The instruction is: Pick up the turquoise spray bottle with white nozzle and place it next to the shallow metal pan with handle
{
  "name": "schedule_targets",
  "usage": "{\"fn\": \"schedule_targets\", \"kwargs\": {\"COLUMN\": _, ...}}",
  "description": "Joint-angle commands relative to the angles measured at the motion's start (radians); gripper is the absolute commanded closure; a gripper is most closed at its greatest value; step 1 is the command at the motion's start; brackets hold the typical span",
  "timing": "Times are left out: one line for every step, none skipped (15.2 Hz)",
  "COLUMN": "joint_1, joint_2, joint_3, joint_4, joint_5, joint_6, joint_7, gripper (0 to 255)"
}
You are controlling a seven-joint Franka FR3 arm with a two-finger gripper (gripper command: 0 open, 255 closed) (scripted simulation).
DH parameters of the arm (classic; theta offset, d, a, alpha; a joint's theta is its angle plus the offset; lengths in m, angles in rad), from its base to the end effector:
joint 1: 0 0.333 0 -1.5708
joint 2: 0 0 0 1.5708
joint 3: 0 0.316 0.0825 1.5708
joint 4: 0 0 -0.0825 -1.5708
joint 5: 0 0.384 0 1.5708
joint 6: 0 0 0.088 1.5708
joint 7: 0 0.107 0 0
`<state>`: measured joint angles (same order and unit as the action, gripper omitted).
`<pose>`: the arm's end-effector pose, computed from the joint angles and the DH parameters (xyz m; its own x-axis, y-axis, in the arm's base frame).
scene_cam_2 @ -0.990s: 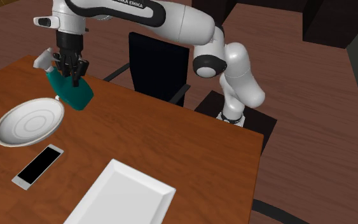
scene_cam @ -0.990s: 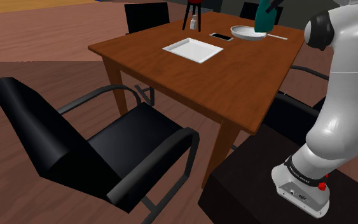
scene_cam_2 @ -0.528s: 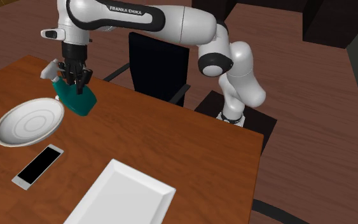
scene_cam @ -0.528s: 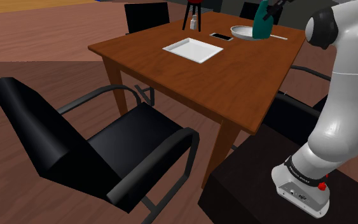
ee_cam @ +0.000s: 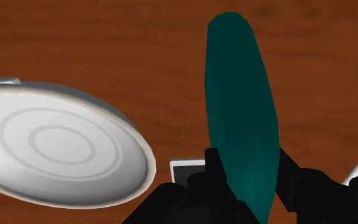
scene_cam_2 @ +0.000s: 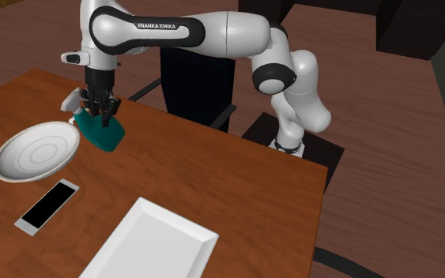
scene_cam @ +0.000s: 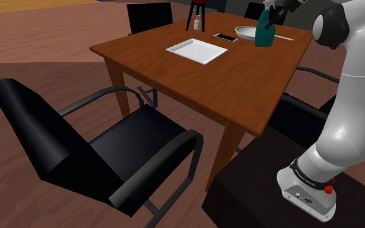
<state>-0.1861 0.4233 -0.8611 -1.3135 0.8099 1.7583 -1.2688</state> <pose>0.4822 -0.4737 0.5861 0.8526 0.1746 0.4926 0.2057 -0.9786 -0.0091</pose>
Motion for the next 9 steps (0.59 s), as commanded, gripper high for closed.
{"fn": "schedule_targets", "kwargs": {"joint_1": 0.001, "joint_2": 0.004, "joint_3": 0.002, "joint_4": -0.01, "joint_5": 0.004, "joint_6": 0.012, "joint_7": -0.007, "gripper": 255}}
{"fn": "schedule_targets", "kwargs": {"joint_1": 0.001, "joint_2": 0.004, "joint_3": 0.002, "joint_4": -0.01, "joint_5": 0.004, "joint_6": 0.012, "joint_7": -0.007, "gripper": 255}}
{"fn": "schedule_targets", "kwargs": {"joint_1": 0.001, "joint_2": 0.004, "joint_3": 0.002, "joint_4": -0.01, "joint_5": 0.004, "joint_6": 0.012, "joint_7": -0.007, "gripper": 255}}
{"fn": "schedule_targets", "kwargs": {"joint_1": 0.001, "joint_2": 0.004, "joint_3": 0.002, "joint_4": -0.01, "joint_5": 0.004, "joint_6": 0.012, "joint_7": -0.007, "gripper": 255}}
{"fn": "schedule_targets", "kwargs": {"joint_1": 0.001, "joint_2": 0.004, "joint_3": 0.002, "joint_4": -0.01, "joint_5": 0.004, "joint_6": 0.012, "joint_7": -0.007, "gripper": 255}}
{"fn": "schedule_targets", "kwargs": {"joint_1": 0.001, "joint_2": 0.004, "joint_3": 0.002, "joint_4": -0.01, "joint_5": 0.004, "joint_6": 0.012, "joint_7": -0.007, "gripper": 255}}
{"fn": "schedule_targets", "kwargs": {"joint_1": 0.001, "joint_2": 0.004, "joint_3": 0.002, "joint_4": -0.01, "joint_5": 0.004, "joint_6": 0.012, "joint_7": -0.007, "gripper": 255}}
{"fn": "schedule_targets", "kwargs": {"joint_1": 0.001, "joint_2": 0.004, "joint_3": 0.002, "joint_4": -0.01, "joint_5": 0.004, "joint_6": 0.012, "joint_7": -0.007, "gripper": 255}}
{"fn": "schedule_targets", "kwargs": {"joint_1": 0.001, "joint_2": 0.004, "joint_3": 0.002, "joint_4": -0.01, "joint_5": 0.004, "joint_6": 0.012, "joint_7": -0.007, "gripper": 0}}
